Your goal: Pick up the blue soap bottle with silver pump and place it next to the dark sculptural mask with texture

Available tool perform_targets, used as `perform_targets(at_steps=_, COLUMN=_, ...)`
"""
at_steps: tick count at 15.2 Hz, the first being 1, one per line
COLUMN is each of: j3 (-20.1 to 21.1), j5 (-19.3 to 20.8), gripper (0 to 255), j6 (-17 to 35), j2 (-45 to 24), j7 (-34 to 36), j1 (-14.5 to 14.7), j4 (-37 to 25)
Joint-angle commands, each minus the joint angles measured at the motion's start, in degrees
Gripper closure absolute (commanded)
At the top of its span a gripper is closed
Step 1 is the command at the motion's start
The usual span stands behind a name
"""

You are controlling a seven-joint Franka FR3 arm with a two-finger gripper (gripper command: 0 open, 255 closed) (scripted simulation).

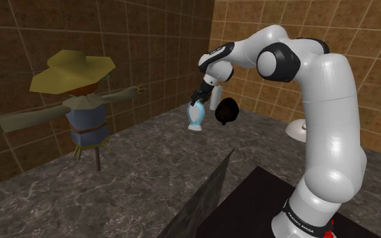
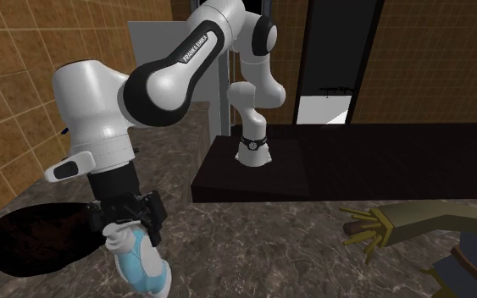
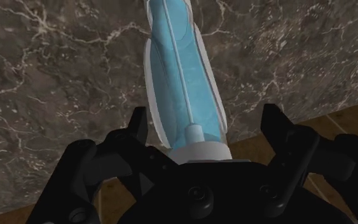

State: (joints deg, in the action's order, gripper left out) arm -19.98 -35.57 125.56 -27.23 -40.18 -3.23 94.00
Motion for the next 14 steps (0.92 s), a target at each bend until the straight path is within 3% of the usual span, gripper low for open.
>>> perform_targets(at_steps=1, j3=0.0, j5=0.0, gripper=0, j6=0.0, j2=0.0, j7=0.0, j1=0.0, j4=0.0)
perform_targets(at_steps=6, j3=-1.5, j5=2.4, gripper=0, j6=-4.5, j2=4.1, j7=1.2, j1=-0.3, j4=-0.5)
perform_targets(at_steps=14, j3=-1.5, j5=2.4, gripper=0, j6=-4.5, j2=4.1, j7=1.2, j1=-0.3, j4=-0.5)
